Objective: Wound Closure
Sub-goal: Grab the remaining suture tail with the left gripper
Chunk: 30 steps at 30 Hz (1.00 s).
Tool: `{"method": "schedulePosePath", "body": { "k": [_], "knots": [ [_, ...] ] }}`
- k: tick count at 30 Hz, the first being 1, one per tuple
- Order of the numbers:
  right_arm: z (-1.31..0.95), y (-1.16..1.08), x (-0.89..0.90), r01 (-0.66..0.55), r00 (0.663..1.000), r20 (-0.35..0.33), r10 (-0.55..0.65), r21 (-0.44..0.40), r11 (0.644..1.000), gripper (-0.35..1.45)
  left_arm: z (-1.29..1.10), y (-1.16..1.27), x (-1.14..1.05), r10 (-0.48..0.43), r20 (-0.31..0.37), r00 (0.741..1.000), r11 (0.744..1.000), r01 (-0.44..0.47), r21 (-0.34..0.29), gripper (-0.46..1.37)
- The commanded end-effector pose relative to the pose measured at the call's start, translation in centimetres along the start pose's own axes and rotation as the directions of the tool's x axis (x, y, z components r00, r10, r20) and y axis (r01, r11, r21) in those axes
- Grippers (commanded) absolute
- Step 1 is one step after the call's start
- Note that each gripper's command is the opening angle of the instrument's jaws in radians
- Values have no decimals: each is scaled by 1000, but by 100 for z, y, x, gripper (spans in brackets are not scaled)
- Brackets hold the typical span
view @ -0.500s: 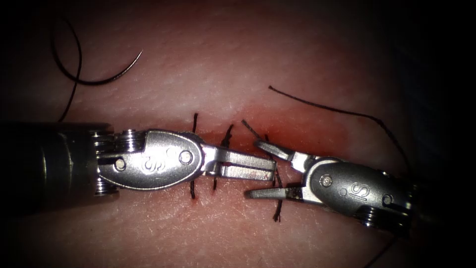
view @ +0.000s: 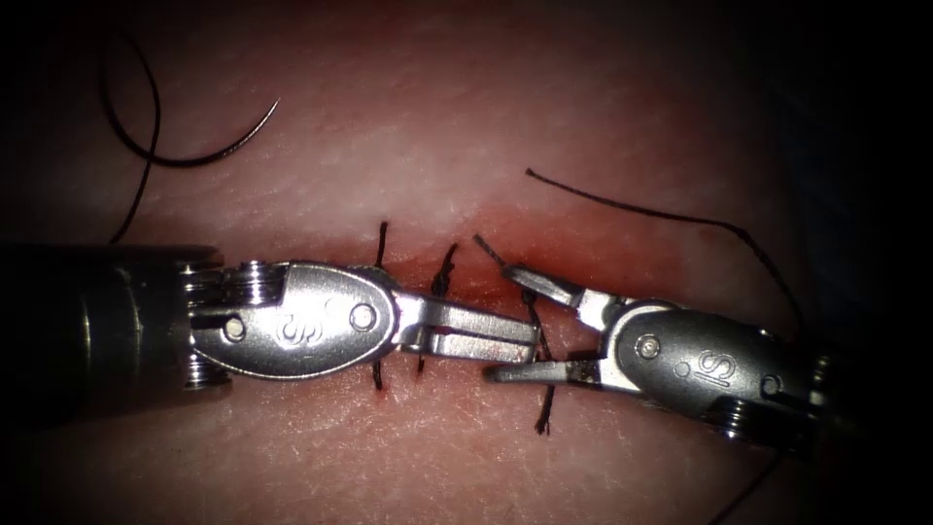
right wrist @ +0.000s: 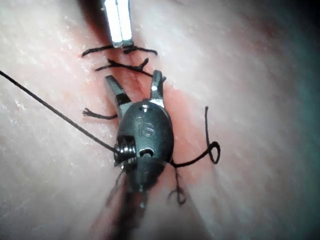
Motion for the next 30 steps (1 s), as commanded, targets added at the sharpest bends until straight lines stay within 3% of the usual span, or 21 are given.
{"method": "schedulePosePath", "body": {
  "k": [1, 11, 16, 24, 30],
  "knots": [
    [-2, 2, 1, -4, 1000, -2, 4, 5, 1000, 111, 0, 1, 0, 7, 4, 1000, 1000, -7, -3, -35],
    [-22, 29, -1, -2, 1000, -16, 2, 3, 1000, 110, 5, 19, -6, 99, 20, 995, 995, -99, 10, -35],
    [-31, 42, -4, 4, 1000, -6, -4, -12, 1000, 109, 11, 26, -5, 150, -3, 989, 988, -150, -38, -35],
    [-47, 57, -4, 6, 1000, -11, -6, -23, 1000, 109, 28, 37, -16, 190, -19, 982, 979, -191, -70, 13],
    [-49, 54, -6, 9, 1000, -12, -9, -21, 1000, 109, 38, 40, -36, 208, 10, 978, 975, -206, -89, 63]
  ]
}}
